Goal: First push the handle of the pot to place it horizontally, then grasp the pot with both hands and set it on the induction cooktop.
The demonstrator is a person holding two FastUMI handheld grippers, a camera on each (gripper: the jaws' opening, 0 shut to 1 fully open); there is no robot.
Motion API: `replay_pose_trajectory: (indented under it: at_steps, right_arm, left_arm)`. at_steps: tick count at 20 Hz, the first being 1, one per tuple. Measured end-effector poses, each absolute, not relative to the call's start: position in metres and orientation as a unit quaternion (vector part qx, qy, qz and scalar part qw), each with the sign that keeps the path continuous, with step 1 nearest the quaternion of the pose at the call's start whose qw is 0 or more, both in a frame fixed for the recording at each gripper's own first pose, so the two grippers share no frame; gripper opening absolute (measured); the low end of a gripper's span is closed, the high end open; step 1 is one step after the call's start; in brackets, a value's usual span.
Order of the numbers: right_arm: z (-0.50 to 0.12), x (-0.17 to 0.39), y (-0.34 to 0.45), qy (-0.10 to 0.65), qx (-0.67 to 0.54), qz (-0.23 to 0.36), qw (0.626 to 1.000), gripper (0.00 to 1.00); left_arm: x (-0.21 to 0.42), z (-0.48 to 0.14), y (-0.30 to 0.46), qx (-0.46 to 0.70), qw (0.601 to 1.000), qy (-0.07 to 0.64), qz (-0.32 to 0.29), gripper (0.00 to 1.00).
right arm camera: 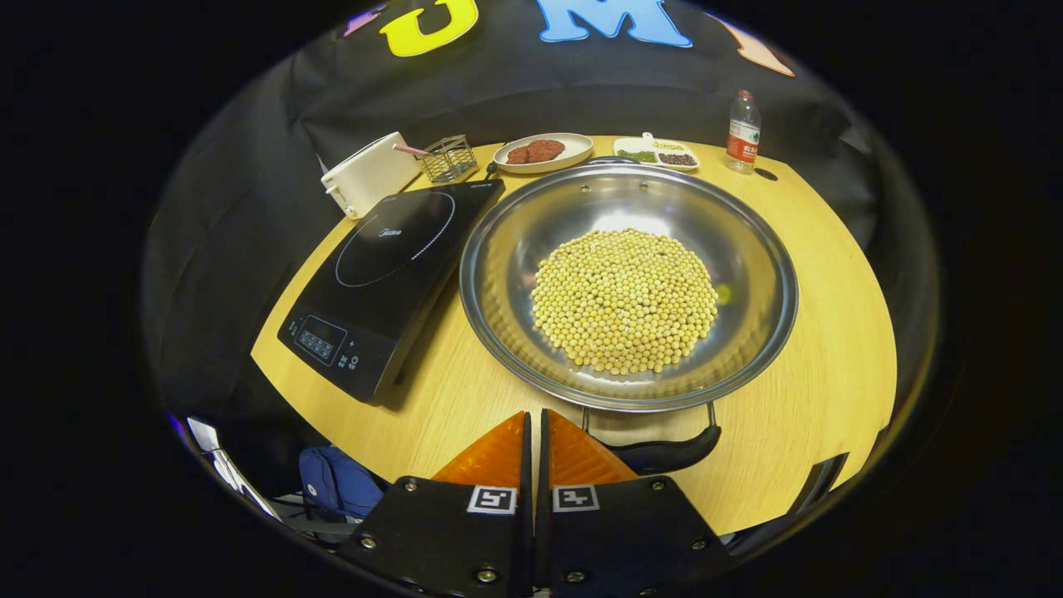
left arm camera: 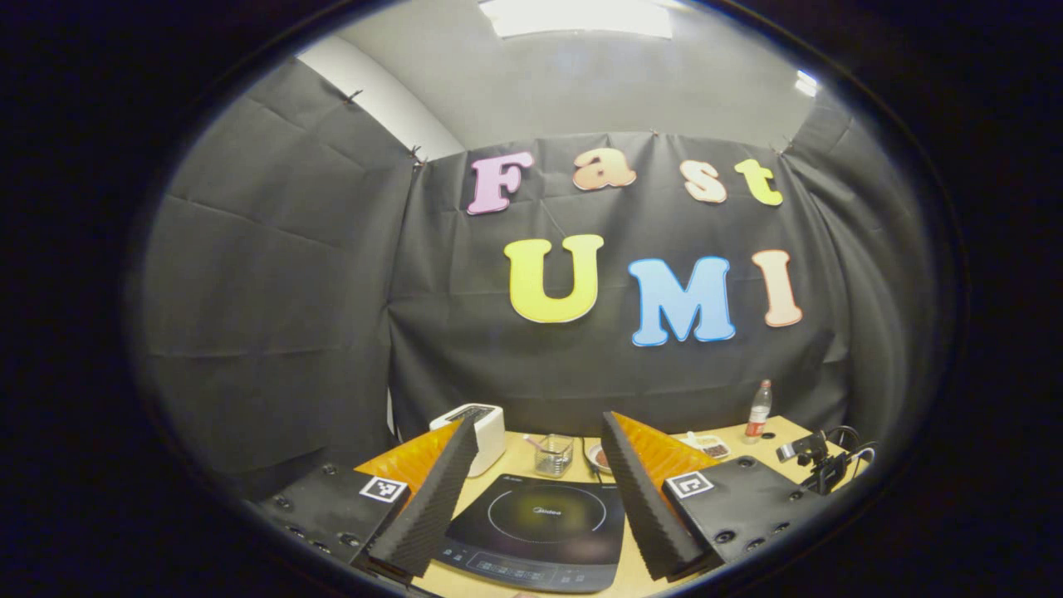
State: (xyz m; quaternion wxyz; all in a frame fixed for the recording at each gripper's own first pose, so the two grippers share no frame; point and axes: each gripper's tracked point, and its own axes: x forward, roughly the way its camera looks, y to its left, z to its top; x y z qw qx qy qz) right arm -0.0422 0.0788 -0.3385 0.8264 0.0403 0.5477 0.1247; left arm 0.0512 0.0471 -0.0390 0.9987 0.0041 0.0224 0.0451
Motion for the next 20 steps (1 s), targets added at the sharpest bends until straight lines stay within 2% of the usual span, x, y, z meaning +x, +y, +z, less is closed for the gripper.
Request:
replay_pose_trajectory:
  at_steps: [15,20]
  right_arm:
    - [-0.340,-0.036,0.007,0.560,0.011,0.088,0.823,0.01]
    - [-0.341,-0.029,-0.019,0.561,-0.033,0.088,0.822,0.01]
  left_arm:
    - [0.082,-0.036,-0.008,-0.004,1.000,0.020,0.015,1.00]
    - [0.088,-0.041,-0.023,-0.003,1.000,0.022,0.013,1.00]
